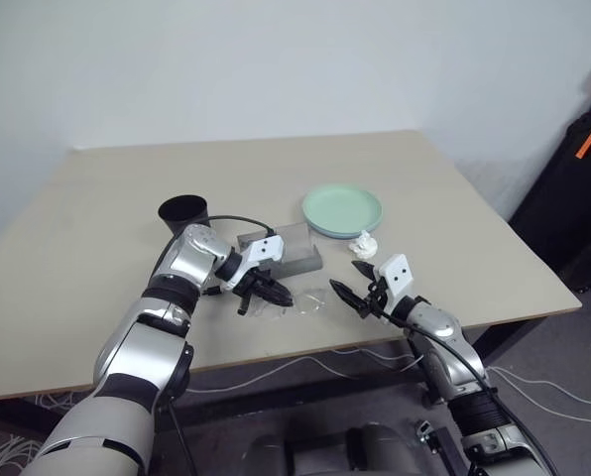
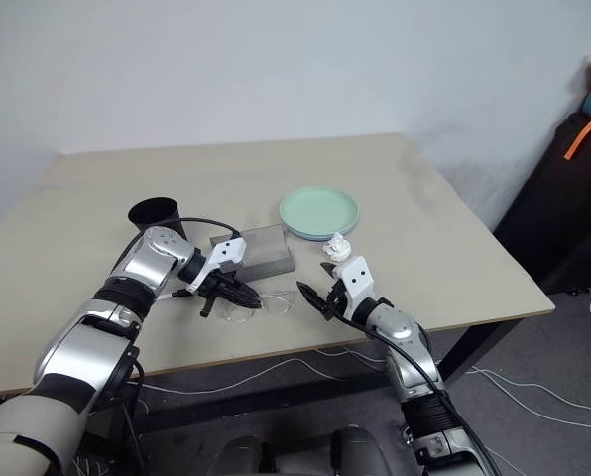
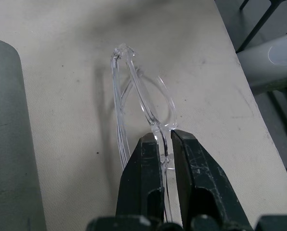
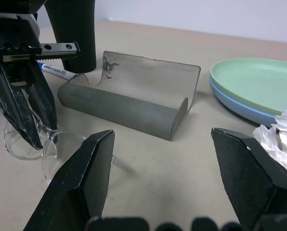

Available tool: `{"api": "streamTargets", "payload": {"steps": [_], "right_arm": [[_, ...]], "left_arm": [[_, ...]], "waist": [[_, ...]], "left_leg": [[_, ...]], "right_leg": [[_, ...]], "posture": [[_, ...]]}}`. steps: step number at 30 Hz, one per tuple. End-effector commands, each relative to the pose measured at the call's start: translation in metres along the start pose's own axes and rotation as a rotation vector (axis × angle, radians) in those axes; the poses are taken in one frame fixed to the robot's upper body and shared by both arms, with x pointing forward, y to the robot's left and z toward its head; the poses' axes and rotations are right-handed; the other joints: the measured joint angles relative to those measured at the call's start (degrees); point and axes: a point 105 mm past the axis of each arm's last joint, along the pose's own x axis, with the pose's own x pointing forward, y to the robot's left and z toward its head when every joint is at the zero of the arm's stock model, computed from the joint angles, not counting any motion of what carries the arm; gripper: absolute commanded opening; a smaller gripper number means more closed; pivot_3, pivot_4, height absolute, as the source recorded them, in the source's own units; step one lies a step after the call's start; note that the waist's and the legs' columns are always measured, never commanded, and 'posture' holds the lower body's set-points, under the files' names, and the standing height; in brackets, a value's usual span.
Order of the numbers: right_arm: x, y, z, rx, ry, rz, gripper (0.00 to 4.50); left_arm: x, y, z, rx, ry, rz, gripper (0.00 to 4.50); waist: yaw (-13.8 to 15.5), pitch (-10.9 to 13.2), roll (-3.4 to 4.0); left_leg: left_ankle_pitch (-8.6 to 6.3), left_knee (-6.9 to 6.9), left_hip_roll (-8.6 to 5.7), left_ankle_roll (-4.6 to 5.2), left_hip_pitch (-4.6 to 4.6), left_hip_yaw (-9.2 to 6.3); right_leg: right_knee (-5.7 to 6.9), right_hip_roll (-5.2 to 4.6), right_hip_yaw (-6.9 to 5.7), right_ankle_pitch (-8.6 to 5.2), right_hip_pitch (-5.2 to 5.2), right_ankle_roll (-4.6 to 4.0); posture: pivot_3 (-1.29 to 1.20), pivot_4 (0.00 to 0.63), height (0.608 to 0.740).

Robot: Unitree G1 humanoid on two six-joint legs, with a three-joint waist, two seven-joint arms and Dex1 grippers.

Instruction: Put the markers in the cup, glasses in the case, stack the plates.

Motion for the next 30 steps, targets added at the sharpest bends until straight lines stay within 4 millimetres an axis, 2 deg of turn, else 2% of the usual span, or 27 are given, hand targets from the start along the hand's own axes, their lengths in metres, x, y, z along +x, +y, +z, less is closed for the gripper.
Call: {"api": "streamTargets", "payload": {"steps": [1, 5, 10, 12, 15, 18, 20, 25, 30], "right_arm": [[0.004, -0.003, 0.016, -0.036, -0.052, -0.003, 3.49], [0.005, -0.003, 0.016, -0.038, -0.05, 0.0, 3.49], [0.006, -0.003, 0.016, -0.041, -0.049, 0.007, 3.49], [0.007, -0.003, 0.016, -0.043, -0.049, 0.011, 3.49], [0.008, -0.003, 0.017, -0.047, -0.049, 0.017, 3.49], [0.01, -0.004, 0.018, -0.05, -0.05, 0.021, 3.49], [0.011, -0.004, 0.018, -0.052, -0.05, 0.023, 3.49], [0.011, -0.004, 0.018, -0.055, -0.05, 0.023, 3.49], [0.007, -0.002, 0.017, -0.056, -0.048, 0.015, 3.49]], "left_arm": [[-0.012, 0.004, 0.016, 0.037, -0.024, 0.02, 0.0], [-0.022, 0.01, 0.028, 0.026, -0.075, 0.051, 0.0], [-0.041, 0.016, 0.058, 0.048, -0.179, 0.083, 0.0], [-0.053, 0.025, 0.074, 0.086, -0.213, 0.165, 0.0], [-0.066, 0.043, 0.085, 0.153, -0.204, 0.327, 0.0], [-0.072, 0.06, 0.081, 0.194, -0.134, 0.487, 0.0], [-0.069, 0.067, 0.07, 0.214, -0.059, 0.547, 0.0], [-0.05, 0.067, 0.051, 0.205, 0.016, 0.518, 0.0], [-0.036, 0.064, 0.041, 0.17, 0.031, 0.481, 0.0]], "waist": [[0.0, 0.0, 0.0], [0.0, 0.0, 0.0], [0.0, 0.0, -0.04], [0.0, 0.0, -0.05], [0.0, 0.0, -0.06], [0.0, 0.0, -0.06], [0.0, 0.0, -0.06], [0.0, 0.1, -0.08], [0.0, 0.1, -0.1]], "left_leg": [[0.0, 0.0, 0.0, 0.0, 0.0, -0.01], [0.01, 0.01, -0.01, 0.01, -0.04, -0.05], [0.05, 0.08, -0.02, 0.08, -0.12, -0.06], [0.07, 0.07, -0.03, 0.13, -0.12, -0.06], [0.11, 0.03, -0.03, 0.2, -0.13, -0.08], [0.12, 0.01, -0.04, 0.2, -0.1, -0.08], [0.12, -0.01, -0.04, 0.2, -0.07, -0.05], [0.11, -0.03, -0.03, 0.2, -0.1, -0.03], [0.11, -0.02, -0.07, 0.19, -0.13, 0.0]], "right_leg": [[0.01, 0.01, 0.0, 0.0, -0.01, 0.0], [0.0, 0.01, -0.03, 0.0, 0.01, 0.0], [-0.01, 0.01, -0.02, 0.0, -0.02, 0.0], [-0.02, 0.01, -0.02, 0.0, -0.03, 0.0], [-0.03, 0.02, -0.01, 0.0, -0.06, 0.0], [-0.02, 0.03, -0.01, 0.0, -0.04, 0.0], [-0.01, 0.03, 0.01, 0.0, -0.04, 0.01], [-0.01, 0.04, 0.0, 0.0, -0.07, 0.01], [-0.04, 0.0, 0.01, 0.0, -0.07, 0.01]], "posture": [[0.0, 0.0, 0.74], [0.0, 0.0, 0.74], [0.0, 0.0, 0.74], [0.0, 0.0, 0.74], [0.0, 0.0, 0.74], [0.0, 0.0, 0.74], [0.0, 0.0, 0.74], [0.0, 0.0, 0.74], [0.0, 0.0, 0.74]]}}
